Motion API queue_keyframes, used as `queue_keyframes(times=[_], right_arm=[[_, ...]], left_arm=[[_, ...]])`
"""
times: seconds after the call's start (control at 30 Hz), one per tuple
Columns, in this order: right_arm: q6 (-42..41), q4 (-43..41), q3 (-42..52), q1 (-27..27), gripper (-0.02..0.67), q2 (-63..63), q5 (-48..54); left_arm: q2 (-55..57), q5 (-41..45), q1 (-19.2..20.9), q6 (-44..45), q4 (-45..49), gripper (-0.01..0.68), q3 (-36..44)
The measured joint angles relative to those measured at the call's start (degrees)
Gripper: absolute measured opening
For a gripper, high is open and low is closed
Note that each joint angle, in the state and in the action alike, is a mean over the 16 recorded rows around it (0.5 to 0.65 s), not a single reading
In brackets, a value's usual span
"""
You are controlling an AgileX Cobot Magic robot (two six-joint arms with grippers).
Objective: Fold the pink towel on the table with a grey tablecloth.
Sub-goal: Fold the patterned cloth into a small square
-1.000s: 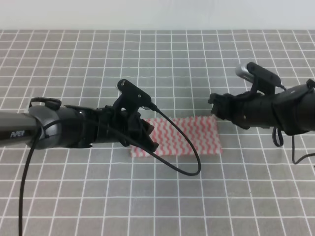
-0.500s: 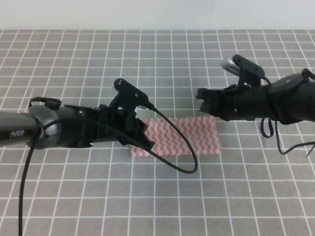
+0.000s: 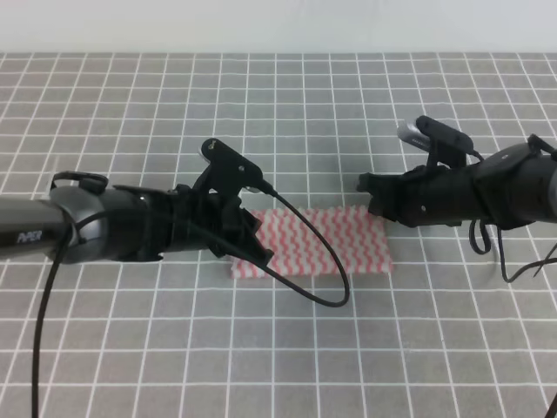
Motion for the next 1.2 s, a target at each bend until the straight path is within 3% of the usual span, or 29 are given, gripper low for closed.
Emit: queue_keyframes(times=[0.13, 0.33, 0.67, 0.9, 1.2], right_arm=[[1.80, -3.24, 0.00, -0.39, -0.015, -1.91, 2.68], [11.66, -16.38, 0.03, -0.54, -0.015, -7.21, 8.82], [29.03, -37.09, 0.05, -0.57, 0.013, -12.83, 16.44], [31.21, -38.96, 0.01, -0.57, 0.083, -11.18, 17.22], [31.87, -38.92, -0.06, -0.54, 0.173, -8.68, 15.21]], left_arm=[[-2.96, 0.62, 0.30, -3.82, -0.09, 0.035, 0.66], [-7.64, 4.47, 1.84, -11.84, 0.02, 0.014, 2.34], [-5.85, 19.12, 6.94, -22.45, 0.71, -0.001, 4.26], [-1.05, 25.32, 8.94, -26.77, 3.07, -0.001, 3.93], [1.19, 24.15, 9.05, -32.87, 9.02, -0.002, 3.70]])
